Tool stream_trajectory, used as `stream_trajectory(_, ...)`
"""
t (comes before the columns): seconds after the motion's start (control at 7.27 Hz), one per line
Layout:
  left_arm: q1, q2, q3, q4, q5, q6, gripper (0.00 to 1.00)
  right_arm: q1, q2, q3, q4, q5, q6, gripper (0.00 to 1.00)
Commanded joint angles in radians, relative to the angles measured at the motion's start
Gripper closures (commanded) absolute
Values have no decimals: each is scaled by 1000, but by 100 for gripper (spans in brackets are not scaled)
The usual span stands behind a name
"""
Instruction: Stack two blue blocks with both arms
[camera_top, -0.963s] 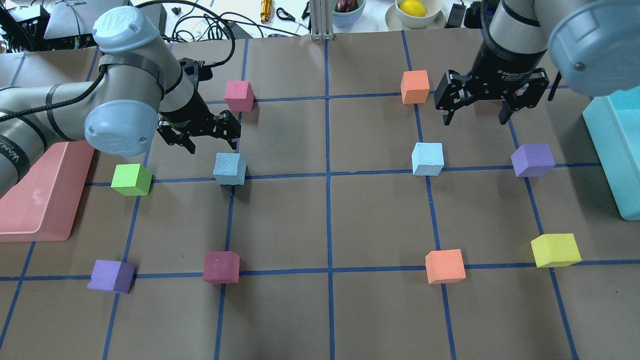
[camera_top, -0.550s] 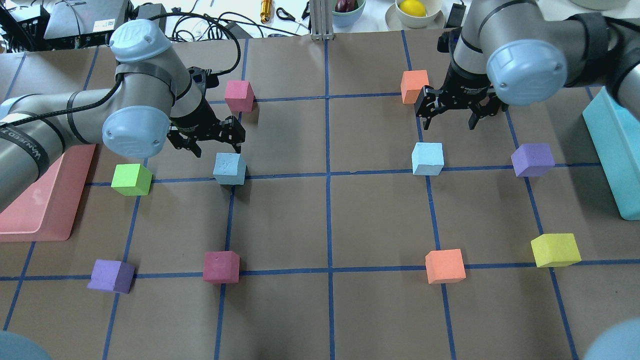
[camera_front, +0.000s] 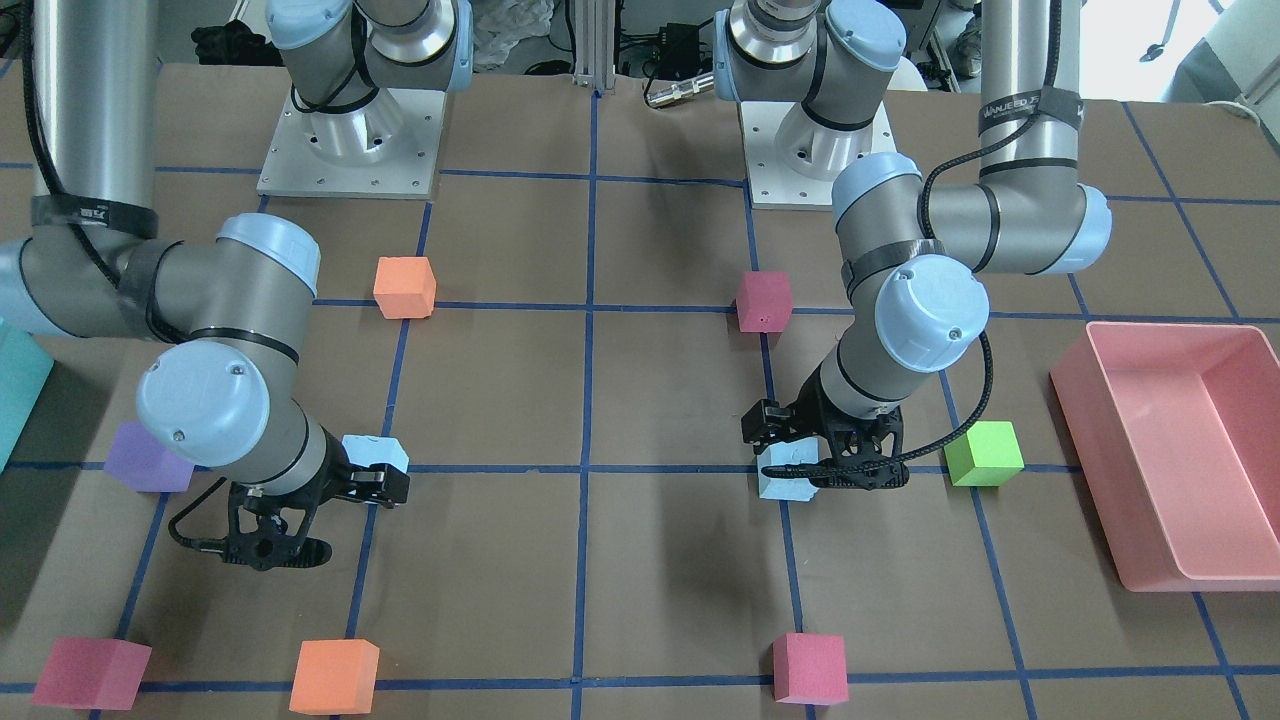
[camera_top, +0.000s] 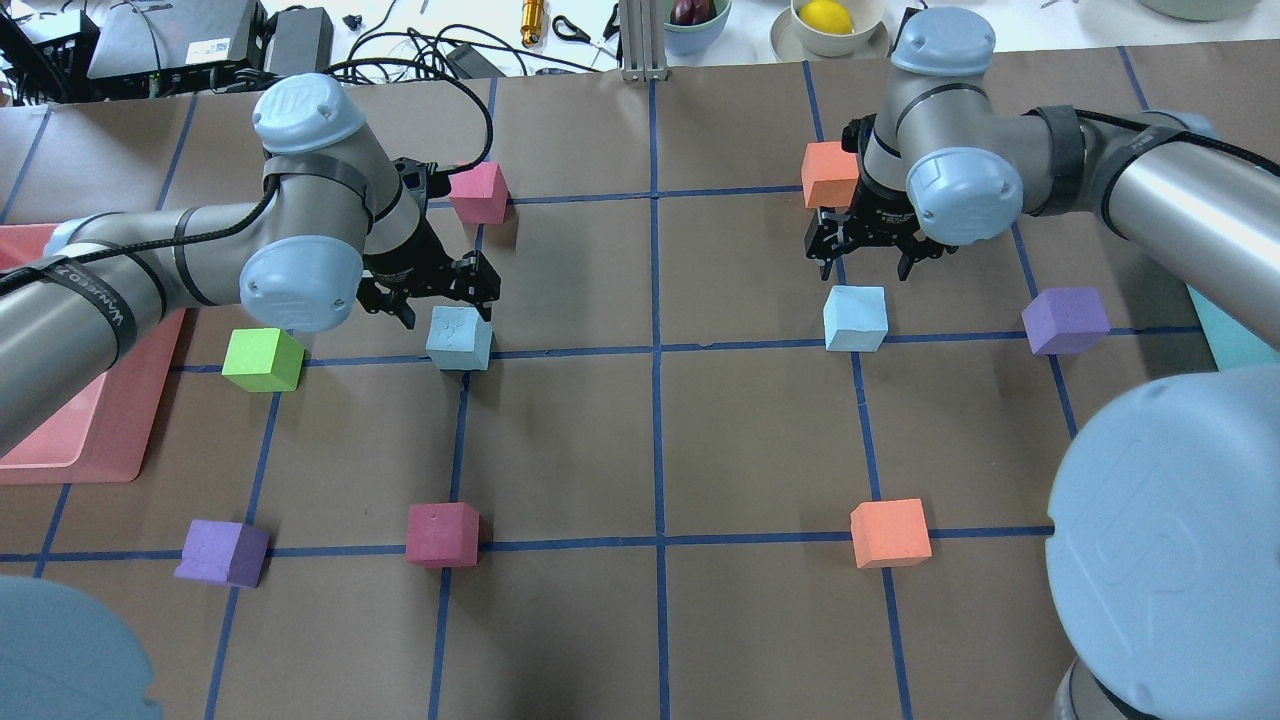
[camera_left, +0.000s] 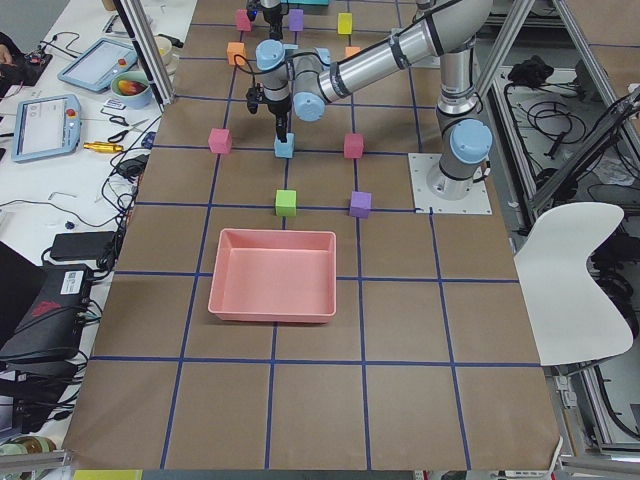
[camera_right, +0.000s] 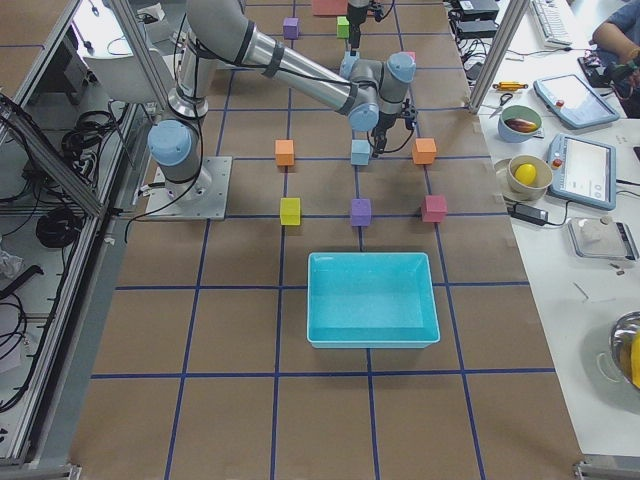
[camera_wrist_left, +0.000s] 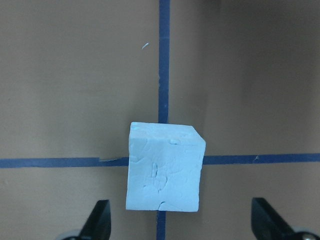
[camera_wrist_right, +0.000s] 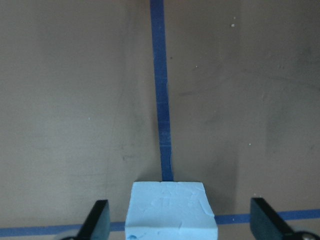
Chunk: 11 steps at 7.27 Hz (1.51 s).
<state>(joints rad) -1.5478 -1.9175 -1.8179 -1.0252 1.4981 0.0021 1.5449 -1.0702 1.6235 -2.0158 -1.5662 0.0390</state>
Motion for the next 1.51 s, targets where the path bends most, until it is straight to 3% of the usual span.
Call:
stream_trajectory(0.0, 0, -12, -75, 117, 1, 1, 0, 0, 13, 12, 9, -3, 25, 0)
stream_trajectory(0.14, 0, -15, -95, 146, 1, 5, 0, 0, 12, 13, 11, 0, 25, 6)
stream_trajectory(0.41, 0, -32, -96, 184, 2, 2, 6, 0, 9, 13, 96, 12, 25, 66)
stream_trajectory(0.55, 1, -32, -101, 188, 2, 39, 11, 0, 7, 12, 109, 47, 25, 80)
stream_trajectory(0.69, 0, -34, -103, 188, 4, 33, 44, 0, 7, 7, 115, 49, 25, 100)
stream_trajectory(0.83, 1, -34, -101, 191, 4, 36, 63, 3, 1, -5, 114, 52, 25, 100)
stream_trajectory(0.96, 2, -31, -100, 191, 5, 41, 97, 24, -11, -26, 115, 79, 50, 100)
stream_trajectory(1.38, 2, -28, -89, 192, 8, 32, 100, 219, -5, -74, 51, 115, 290, 100)
